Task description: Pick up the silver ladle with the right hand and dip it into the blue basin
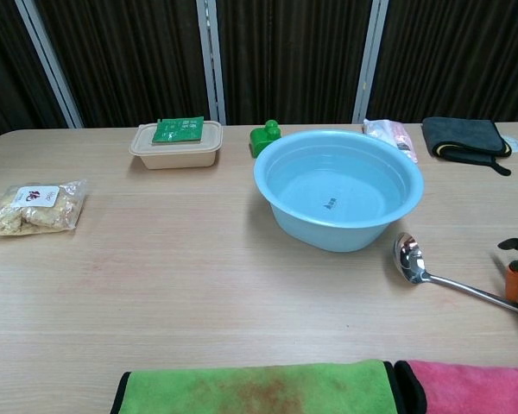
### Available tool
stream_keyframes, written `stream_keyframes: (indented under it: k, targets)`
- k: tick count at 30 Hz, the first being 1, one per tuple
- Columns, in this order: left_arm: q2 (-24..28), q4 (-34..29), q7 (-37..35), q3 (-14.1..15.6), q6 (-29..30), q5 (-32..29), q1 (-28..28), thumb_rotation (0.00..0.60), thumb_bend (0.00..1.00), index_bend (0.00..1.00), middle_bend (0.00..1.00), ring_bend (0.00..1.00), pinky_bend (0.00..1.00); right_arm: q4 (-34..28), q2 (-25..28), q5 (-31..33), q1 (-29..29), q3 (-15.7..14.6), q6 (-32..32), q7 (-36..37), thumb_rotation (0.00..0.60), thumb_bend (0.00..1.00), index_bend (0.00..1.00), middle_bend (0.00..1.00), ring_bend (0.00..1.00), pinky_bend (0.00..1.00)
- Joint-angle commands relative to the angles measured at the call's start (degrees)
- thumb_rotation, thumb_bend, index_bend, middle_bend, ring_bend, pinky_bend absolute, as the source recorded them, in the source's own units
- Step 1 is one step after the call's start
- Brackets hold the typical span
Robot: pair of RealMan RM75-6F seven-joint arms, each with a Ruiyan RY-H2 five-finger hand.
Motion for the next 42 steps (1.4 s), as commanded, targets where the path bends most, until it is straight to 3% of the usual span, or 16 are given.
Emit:
stream_keyframes:
  k: [1, 16, 28, 42]
  targets:
    - [0.0, 0.1, -0.3, 0.0, 0.3, 0.2, 0.1, 0.600, 0.36, 0.06, 0.00, 0.00, 0.00, -0.9, 0.2, 0.9, 0.5, 0.2, 0.2, -1.1, 0.600, 0.25, 0.43, 0.00, 0.00, 0.00]
    - [-0.1, 0.5, -0.4, 0.0, 0.6, 0.3, 0.1, 0.600, 0.36, 0.06, 0.00, 0.00, 0.00, 1.8, -1.6, 2.2, 2.3, 0.6, -1.7, 0.1, 0.600, 0.25, 0.45, 0.00, 0.00, 0.00]
    - [0.0, 1.0, -1.2, 0.1, 0.9, 0.5, 0.1, 0.600, 0.36, 0.06, 0.00, 0.00, 0.00, 4.7, -3.9, 2.2, 3.0, 0.5, -1.4, 0.6, 0.600, 0.27, 0.59, 0.00, 0.00, 0.00]
    - [-0.1, 1.3, -1.8, 0.3, 1.5, 1.2, 0.1, 0.600, 0.36, 0.06, 0.00, 0.00, 0.00, 4.1, -3.7, 2.4, 2.8, 0.1, 0.1, -1.0, 0.600, 0.29, 0.62, 0.00, 0.00, 0.00]
